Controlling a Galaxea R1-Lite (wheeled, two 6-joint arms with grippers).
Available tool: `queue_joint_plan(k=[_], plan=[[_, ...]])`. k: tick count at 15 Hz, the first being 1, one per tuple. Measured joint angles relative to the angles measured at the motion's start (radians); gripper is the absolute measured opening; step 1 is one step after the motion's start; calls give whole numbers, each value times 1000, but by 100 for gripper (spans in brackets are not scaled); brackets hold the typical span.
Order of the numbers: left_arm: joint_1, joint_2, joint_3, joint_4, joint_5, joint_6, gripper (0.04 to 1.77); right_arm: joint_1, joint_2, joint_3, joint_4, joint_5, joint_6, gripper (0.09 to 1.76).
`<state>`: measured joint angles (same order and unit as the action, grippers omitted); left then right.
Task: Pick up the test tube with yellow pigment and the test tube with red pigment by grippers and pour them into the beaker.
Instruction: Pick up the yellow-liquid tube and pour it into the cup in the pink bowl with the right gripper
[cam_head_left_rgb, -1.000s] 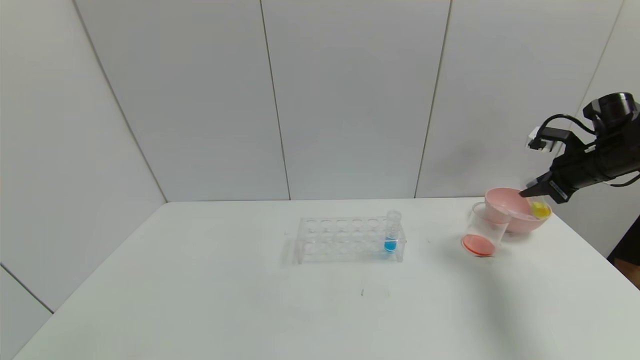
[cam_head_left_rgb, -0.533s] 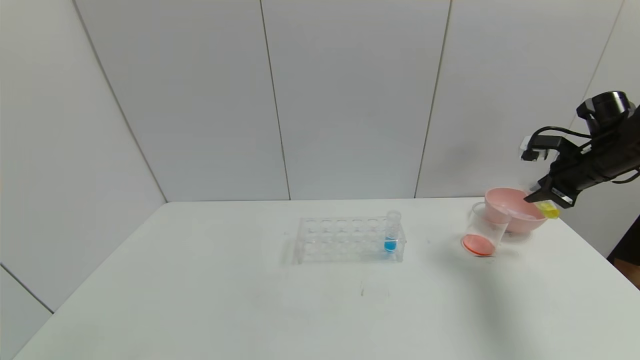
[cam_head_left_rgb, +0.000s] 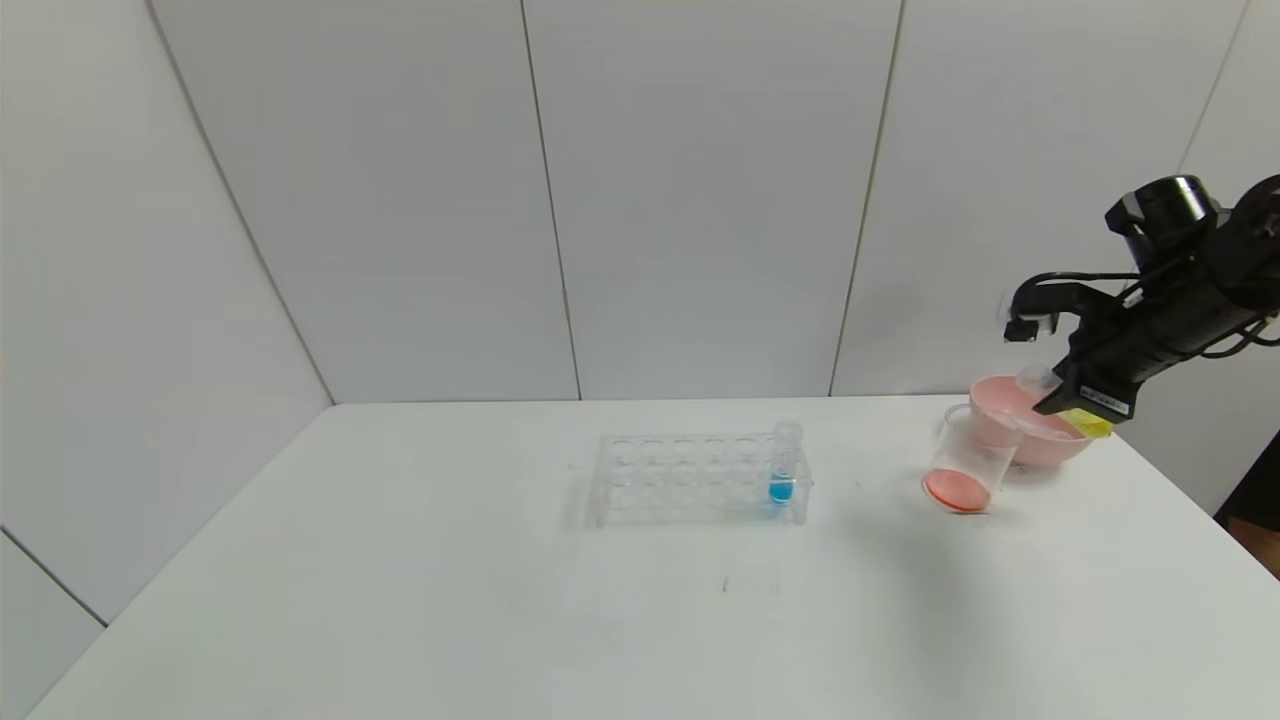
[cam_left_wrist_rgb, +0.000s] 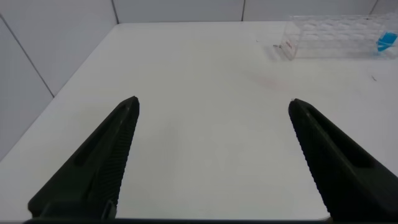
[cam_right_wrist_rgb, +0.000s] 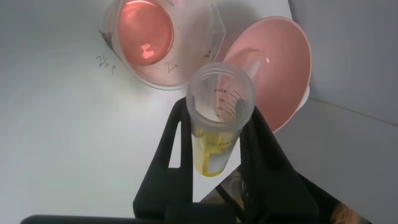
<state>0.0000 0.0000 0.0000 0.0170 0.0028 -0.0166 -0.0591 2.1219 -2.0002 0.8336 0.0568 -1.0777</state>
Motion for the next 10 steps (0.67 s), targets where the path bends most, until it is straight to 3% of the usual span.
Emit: queue_joint_plan(k=[6, 10], plan=[[0, 0, 0, 0, 0, 0, 172, 36, 7, 0, 24, -75, 1, 50], [0, 0, 0, 0, 0, 0, 172, 58, 8, 0, 53, -178, 24, 50]])
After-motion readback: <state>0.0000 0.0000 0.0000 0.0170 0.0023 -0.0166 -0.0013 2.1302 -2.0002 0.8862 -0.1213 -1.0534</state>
